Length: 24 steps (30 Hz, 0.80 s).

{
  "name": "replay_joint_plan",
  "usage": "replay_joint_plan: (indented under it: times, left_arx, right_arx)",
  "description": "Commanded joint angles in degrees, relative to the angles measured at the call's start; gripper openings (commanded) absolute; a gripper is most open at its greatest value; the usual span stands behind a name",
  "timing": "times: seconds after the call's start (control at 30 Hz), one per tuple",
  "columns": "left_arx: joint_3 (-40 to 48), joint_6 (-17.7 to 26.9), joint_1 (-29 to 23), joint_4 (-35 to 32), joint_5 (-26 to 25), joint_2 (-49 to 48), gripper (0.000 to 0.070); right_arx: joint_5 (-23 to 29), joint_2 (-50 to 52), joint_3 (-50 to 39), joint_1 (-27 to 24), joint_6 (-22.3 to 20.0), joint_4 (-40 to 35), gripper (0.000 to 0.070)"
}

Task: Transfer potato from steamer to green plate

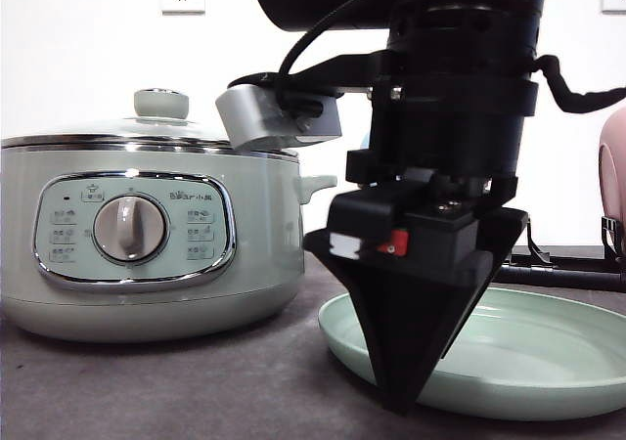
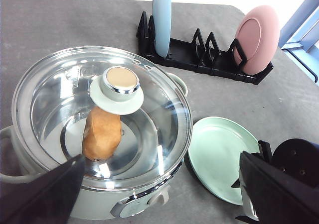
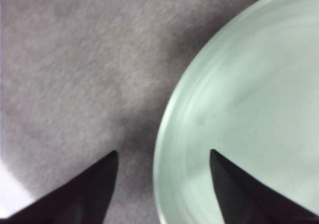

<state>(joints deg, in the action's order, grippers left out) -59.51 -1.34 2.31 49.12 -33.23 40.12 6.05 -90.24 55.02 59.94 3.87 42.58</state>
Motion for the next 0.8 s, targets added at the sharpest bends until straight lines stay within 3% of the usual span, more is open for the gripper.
replay_joint_plan:
  times: [0.0, 0.47, 0.63, 0.77]
  left_arx:
    - [-1.3, 0.7, 0.1, -0.5, -0.4, 0.3, 0.0635]
    - [-1.3, 0.7, 0.1, -0.7, -0.4, 0.3, 0.0635]
    - [-1.3, 0.3, 0.1, -0.7, -0.4, 0.3, 0.0635]
    - [-1.3, -0.1, 0.1, -0.7, -0.4, 0.4, 0.0635]
  right_arx:
    - [0.0, 0.2, 0.9, 0.7, 1.1, -0.3, 0.0393]
    - [-1.7, 14.8, 11.8, -3.4, -0.2, 1.1, 0.0392]
    - [-11.3, 18.3, 17.0, -8.5, -0.2, 1.1, 0.0392]
    - [-23.8, 19.5, 20.1, -13.9, 0.3, 1.1, 0.0392]
